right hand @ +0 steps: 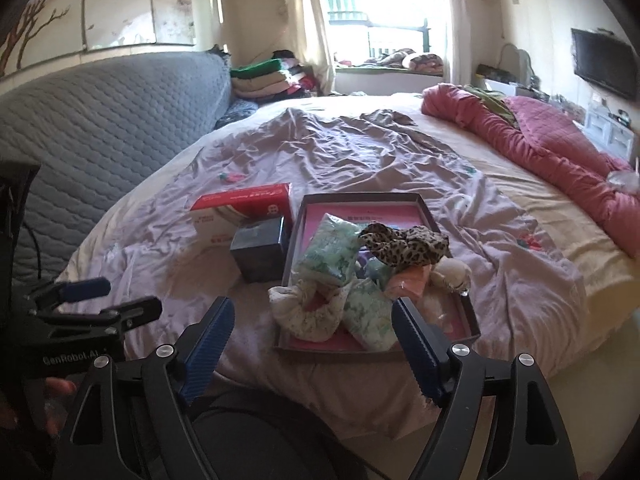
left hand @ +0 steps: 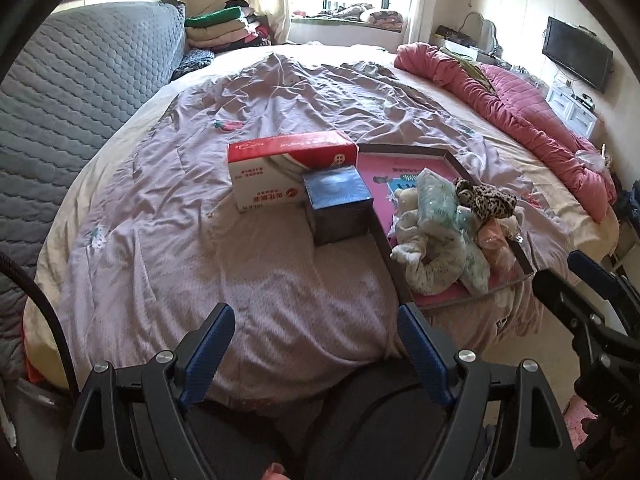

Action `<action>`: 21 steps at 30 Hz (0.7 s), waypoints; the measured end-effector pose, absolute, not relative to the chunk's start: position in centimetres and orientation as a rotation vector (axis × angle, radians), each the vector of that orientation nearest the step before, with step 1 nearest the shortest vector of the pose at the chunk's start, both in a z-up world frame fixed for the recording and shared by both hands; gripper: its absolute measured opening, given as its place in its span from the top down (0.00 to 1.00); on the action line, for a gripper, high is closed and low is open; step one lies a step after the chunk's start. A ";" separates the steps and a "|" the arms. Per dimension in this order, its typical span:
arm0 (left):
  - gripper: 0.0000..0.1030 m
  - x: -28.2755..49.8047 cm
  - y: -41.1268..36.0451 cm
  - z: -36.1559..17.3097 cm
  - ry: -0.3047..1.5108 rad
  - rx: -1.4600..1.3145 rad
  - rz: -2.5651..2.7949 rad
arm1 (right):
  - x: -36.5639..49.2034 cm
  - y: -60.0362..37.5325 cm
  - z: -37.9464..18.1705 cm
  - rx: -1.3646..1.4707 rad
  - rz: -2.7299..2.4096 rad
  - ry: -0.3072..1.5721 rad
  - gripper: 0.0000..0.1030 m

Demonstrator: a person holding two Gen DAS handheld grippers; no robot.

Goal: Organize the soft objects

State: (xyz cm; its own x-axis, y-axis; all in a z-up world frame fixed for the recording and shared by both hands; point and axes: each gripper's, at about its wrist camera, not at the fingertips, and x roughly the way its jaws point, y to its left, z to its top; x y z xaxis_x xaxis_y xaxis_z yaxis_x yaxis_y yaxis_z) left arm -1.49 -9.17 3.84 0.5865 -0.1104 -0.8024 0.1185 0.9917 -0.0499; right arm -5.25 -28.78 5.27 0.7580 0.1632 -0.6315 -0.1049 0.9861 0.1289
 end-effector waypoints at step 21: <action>0.20 -2.7 -9.4 3.0 0.978 0.031 -0.110 | -6.0 -27.8 4.7 0.105 0.149 0.708 0.20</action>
State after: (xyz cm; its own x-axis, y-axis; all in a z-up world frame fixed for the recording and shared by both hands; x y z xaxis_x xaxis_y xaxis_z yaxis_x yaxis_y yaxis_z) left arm -2.72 -9.38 2.96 0.5539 -0.0788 -0.8289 0.1065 0.9940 -0.0233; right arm -5.97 -27.80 4.70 0.7497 0.1718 -0.6391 -0.1004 0.9841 0.1468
